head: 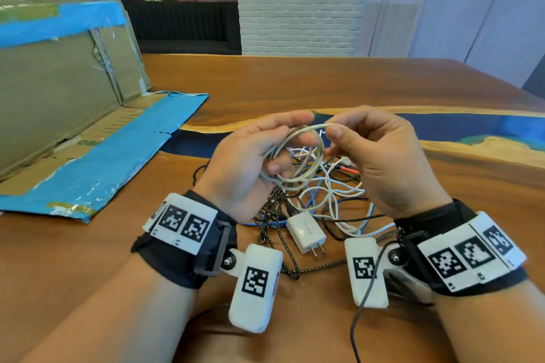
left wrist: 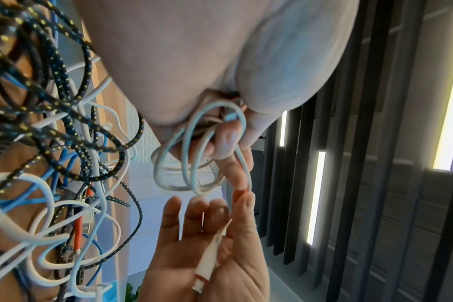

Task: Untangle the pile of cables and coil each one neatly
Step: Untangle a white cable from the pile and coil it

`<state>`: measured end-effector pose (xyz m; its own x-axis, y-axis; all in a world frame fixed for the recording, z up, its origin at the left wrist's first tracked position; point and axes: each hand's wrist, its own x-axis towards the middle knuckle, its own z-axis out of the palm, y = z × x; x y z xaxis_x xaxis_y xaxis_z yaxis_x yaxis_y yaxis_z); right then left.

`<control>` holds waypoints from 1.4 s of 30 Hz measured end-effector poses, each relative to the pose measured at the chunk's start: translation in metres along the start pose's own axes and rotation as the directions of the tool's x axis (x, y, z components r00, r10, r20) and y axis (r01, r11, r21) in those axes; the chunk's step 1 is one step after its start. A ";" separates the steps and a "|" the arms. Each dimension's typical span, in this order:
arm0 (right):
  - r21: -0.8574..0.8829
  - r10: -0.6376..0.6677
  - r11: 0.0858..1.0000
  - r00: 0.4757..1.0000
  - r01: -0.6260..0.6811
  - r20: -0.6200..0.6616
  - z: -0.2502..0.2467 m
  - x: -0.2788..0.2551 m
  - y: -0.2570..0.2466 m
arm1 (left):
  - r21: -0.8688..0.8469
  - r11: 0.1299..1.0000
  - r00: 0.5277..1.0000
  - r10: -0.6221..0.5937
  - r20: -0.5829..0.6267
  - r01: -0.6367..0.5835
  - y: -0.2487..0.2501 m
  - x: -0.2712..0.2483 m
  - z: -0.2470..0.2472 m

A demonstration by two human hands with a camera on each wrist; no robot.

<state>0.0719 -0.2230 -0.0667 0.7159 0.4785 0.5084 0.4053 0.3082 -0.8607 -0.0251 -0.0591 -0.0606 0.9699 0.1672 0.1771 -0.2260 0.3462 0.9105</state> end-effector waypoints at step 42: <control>-0.048 -0.028 0.998 0.997 0.031 0.067 0.004 -0.003 0.004 | 0.082 0.991 0.984 0.114 -0.139 -0.104 -0.011 0.002 0.006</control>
<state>0.0694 -0.2201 -0.0720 0.6646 0.5235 0.5331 0.4542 0.2835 -0.8446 -0.0201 -0.0681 -0.0684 0.9156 0.3325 0.2263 -0.3170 0.2503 0.9148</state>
